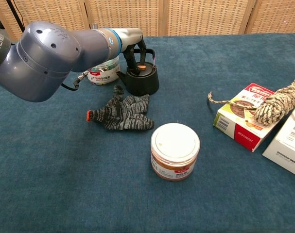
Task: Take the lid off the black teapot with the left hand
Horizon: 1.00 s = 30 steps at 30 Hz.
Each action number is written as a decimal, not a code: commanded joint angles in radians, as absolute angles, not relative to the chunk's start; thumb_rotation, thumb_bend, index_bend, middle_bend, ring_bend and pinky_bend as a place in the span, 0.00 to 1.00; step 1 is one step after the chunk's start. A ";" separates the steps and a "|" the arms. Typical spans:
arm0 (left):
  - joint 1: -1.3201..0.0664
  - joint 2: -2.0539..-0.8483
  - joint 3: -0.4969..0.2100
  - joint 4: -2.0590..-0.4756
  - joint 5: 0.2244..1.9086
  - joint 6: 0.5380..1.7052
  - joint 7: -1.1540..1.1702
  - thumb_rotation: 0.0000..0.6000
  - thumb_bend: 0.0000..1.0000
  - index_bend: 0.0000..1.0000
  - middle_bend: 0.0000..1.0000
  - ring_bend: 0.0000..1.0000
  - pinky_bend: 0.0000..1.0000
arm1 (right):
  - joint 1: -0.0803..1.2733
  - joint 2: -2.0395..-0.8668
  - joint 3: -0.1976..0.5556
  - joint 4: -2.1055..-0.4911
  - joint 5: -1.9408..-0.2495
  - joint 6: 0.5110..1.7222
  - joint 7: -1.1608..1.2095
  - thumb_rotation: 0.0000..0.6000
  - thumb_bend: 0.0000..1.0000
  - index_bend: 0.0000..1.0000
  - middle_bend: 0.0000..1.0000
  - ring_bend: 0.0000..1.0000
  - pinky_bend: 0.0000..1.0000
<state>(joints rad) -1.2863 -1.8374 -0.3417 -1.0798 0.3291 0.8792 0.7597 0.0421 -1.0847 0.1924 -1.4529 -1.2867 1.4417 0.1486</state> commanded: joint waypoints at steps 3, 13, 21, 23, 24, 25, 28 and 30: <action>-1.284 -1.834 -0.348 -1.088 0.336 0.885 0.760 1.00 0.39 0.59 0.00 0.00 0.00 | 0.042 -1.084 0.192 -1.452 -1.287 1.442 0.150 1.00 0.00 0.06 0.00 0.00 0.00; -1.263 -1.757 -0.371 -1.214 0.371 0.941 0.758 1.00 0.39 0.60 0.00 0.00 0.00 | 0.041 -1.083 0.191 -1.456 -1.294 1.447 0.154 1.00 0.00 0.06 0.00 0.00 0.00; -1.194 -1.646 -0.359 -1.393 0.450 1.001 0.710 1.00 0.39 0.60 0.00 0.00 0.00 | 0.037 -1.081 0.187 -1.465 -1.304 1.457 0.150 1.00 0.00 0.06 0.00 0.00 0.00; -1.160 -1.614 -0.340 -1.441 0.479 1.019 0.688 1.00 0.39 0.61 0.00 0.00 0.00 | 0.037 -1.081 0.185 -1.467 -1.307 1.459 0.148 1.00 0.00 0.07 0.00 0.00 0.00; -1.142 -1.601 -0.330 -1.461 0.492 1.027 0.674 1.00 0.39 0.61 0.00 0.00 0.00 | 0.037 -1.081 0.184 -1.468 -1.309 1.460 0.147 1.00 0.00 0.07 0.00 0.00 0.00; -1.126 -1.590 -0.320 -1.478 0.505 1.030 0.660 1.00 0.39 0.61 0.00 0.00 0.00 | 0.037 -1.081 0.184 -1.469 -1.311 1.460 0.146 1.00 0.00 0.07 0.00 0.00 0.00; -1.069 -1.560 -0.278 -1.516 0.553 1.043 0.616 1.00 0.39 0.61 0.00 0.00 0.00 | 0.037 -1.081 0.181 -1.474 -1.317 1.463 0.141 1.00 0.00 0.07 0.00 0.00 0.00; -1.043 -1.553 -0.257 -1.523 0.585 1.056 0.593 1.00 0.39 0.61 0.00 0.00 0.00 | 0.037 -1.081 0.181 -1.477 -1.319 1.466 0.138 1.00 0.00 0.07 0.00 0.00 0.00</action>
